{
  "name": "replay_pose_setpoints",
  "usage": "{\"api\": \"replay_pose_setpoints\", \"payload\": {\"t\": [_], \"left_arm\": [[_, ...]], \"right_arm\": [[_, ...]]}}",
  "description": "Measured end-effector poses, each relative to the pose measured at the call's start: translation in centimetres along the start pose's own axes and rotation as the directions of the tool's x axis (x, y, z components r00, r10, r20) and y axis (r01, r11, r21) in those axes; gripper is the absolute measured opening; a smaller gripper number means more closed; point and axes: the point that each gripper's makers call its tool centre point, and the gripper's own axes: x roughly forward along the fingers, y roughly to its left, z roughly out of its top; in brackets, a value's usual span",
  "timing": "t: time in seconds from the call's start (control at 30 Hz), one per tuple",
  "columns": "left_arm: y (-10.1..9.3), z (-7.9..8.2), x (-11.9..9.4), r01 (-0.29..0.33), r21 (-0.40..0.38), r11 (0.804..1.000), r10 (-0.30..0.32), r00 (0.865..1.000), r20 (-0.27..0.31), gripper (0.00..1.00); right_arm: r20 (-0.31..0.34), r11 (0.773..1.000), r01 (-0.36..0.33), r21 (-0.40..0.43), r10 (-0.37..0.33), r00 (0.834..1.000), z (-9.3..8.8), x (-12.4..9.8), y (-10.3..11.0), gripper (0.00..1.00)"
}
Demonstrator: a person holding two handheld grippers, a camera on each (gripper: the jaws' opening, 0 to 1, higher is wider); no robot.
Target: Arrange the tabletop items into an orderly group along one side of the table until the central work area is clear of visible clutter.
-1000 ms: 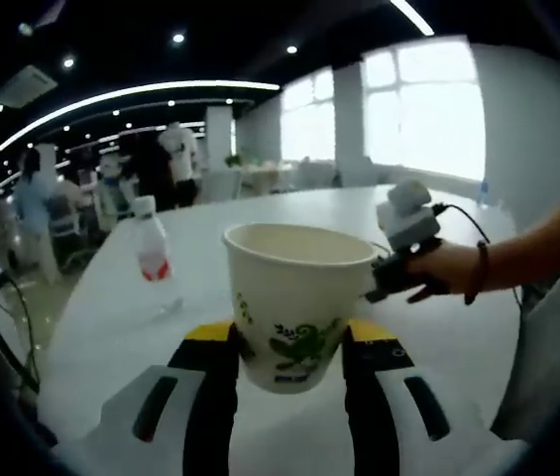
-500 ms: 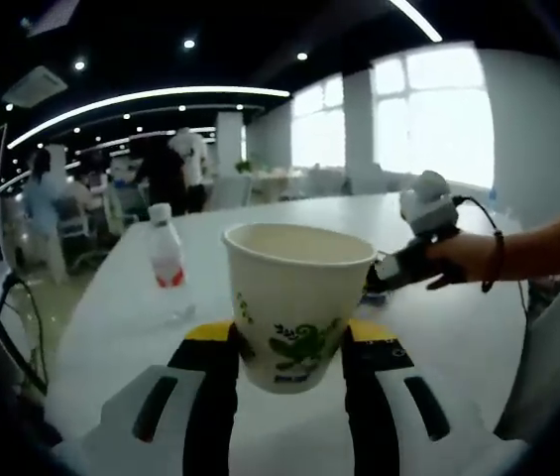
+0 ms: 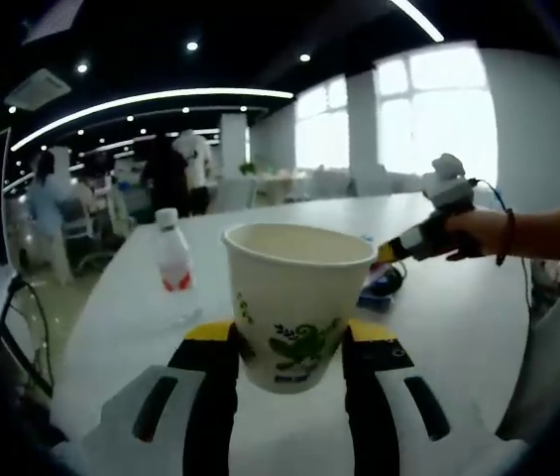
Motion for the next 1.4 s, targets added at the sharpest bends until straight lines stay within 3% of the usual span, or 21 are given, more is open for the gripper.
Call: {"api": "replay_pose_setpoints", "payload": {"t": [0.77, 1.1, 1.4], "left_arm": [[2.3, 2.7, 2.0, -0.068, 0.006, 0.998, 0.068, 0.997, 0.021, 0.38], [2.7, 2.6, 4.4, -0.082, -0.023, 0.996, 0.083, 0.996, 0.022, 0.38], [2.8, 3.0, 7.7, -0.09, -0.07, 0.993, 0.094, 0.994, 0.049, 0.38]], "right_arm": [[0.073, 0.997, 0.078, -0.002, -0.078, 0.994, 4.7, -4.1, -5.1, 0.01], [0.099, 0.99, 0.141, -0.006, -0.14, 0.985, 6.2, -6.0, -8.7, 0.01], [0.121, 0.984, 0.173, 0.038, -0.176, 0.977, 7.0, -6.8, -11.0, 0.01]]}}
